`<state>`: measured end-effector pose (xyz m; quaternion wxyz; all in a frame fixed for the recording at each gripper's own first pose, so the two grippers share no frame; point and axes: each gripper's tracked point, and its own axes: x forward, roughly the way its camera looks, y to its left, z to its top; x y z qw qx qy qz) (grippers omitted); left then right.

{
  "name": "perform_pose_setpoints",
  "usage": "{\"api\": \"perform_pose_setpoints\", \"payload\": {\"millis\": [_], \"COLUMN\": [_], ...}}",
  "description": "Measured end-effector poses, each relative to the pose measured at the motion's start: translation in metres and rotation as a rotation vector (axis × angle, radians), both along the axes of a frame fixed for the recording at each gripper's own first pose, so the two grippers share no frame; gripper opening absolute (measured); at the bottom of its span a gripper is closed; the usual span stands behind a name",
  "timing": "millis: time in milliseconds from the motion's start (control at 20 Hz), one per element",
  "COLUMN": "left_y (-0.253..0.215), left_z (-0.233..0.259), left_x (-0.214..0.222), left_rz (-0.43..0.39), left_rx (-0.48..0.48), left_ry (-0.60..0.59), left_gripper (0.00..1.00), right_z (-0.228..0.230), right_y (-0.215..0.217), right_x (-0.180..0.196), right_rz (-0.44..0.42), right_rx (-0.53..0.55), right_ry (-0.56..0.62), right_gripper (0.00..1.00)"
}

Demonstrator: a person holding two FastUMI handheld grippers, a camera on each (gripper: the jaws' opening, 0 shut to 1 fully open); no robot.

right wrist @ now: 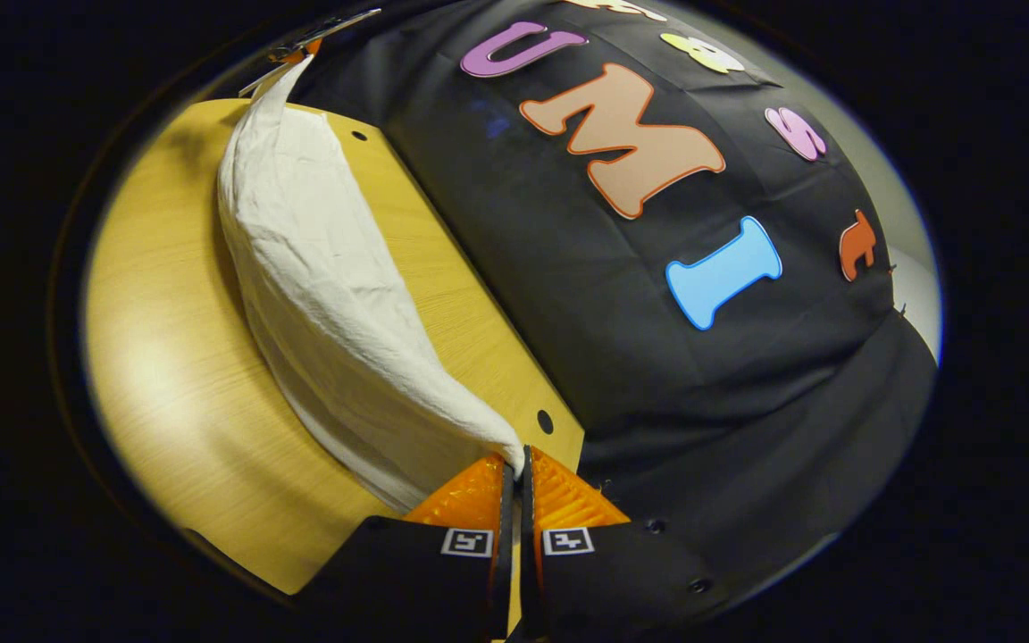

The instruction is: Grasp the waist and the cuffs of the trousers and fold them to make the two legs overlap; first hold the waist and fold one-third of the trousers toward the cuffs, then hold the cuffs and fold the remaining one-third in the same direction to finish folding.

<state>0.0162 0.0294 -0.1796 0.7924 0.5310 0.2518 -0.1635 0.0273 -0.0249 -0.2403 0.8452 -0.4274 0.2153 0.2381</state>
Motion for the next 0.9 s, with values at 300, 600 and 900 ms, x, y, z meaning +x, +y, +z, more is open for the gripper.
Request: {"api": "perform_pose_setpoints", "payload": {"millis": [300,600,900], "left_y": [-0.024,-0.032,-0.056], "left_z": [-0.016,-0.057,-0.099], "left_x": [0.072,0.126,0.155], "left_rz": [0.002,0.064,0.087], "left_rx": [-0.135,-0.199,-0.266], "left_ry": [-0.045,-0.045,-0.021], "left_gripper": [0.00,0.00,0.00], "right_z": [-0.016,-0.058,-0.116], "right_y": [0.020,0.036,0.052], "right_x": [0.044,0.082,0.096], "right_rz": [-0.157,-0.256,-0.302], "right_rx": [0.005,-0.001,0.008], "right_ry": [-0.002,0.013,0.096], "right_gripper": [0.04,0.06,0.10]}}
